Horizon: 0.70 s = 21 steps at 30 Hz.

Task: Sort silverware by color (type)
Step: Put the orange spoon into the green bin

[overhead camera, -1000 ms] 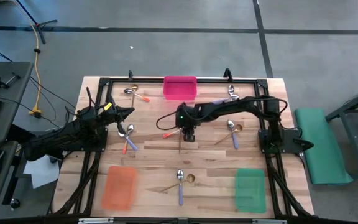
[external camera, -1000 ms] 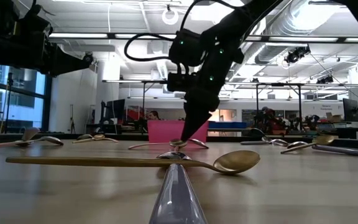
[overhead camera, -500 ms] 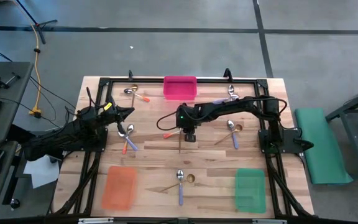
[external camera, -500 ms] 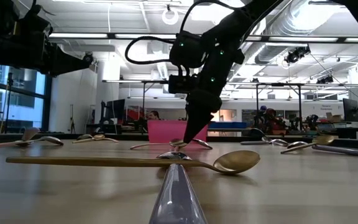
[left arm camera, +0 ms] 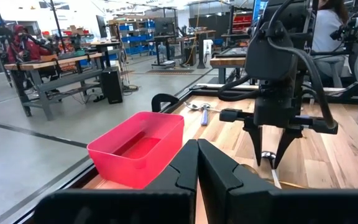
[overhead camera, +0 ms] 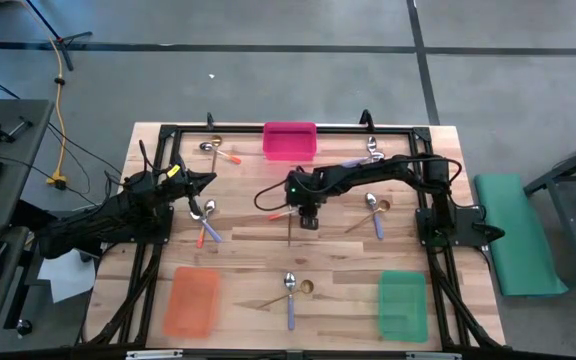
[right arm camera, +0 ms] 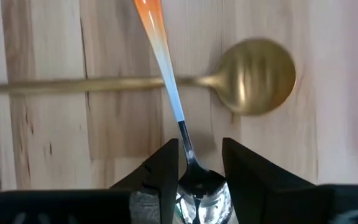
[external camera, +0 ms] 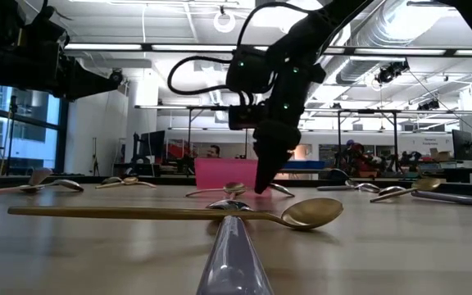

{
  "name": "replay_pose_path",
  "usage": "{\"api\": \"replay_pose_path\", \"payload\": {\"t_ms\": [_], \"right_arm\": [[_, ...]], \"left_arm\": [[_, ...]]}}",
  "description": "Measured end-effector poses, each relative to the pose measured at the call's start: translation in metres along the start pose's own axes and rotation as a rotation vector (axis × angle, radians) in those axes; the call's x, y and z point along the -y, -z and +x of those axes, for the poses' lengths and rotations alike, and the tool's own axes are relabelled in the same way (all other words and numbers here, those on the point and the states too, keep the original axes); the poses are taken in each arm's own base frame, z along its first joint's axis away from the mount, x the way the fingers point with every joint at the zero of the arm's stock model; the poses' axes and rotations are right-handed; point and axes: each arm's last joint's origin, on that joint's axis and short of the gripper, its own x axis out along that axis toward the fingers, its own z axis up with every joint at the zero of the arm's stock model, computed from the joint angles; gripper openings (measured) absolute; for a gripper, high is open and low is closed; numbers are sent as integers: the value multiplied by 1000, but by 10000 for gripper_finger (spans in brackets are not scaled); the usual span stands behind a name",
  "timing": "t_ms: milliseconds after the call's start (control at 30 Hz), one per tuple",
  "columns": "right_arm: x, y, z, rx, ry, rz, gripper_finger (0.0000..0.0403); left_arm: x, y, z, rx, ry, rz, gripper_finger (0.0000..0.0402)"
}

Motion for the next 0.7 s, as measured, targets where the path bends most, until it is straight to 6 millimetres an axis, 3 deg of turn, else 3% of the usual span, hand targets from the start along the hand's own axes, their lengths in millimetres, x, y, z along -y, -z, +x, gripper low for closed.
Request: {"api": "replay_pose_path", "payload": {"t_ms": [367, 700], "right_arm": [[0, 5, 0, -52, -3, -7, 7], [-11, 4, -6, -93, -53, 55, 3]], "left_arm": [[0, 0, 0, 0, 0, 0, 0], [0, 0, 0, 0, 0, 0, 0]]}}
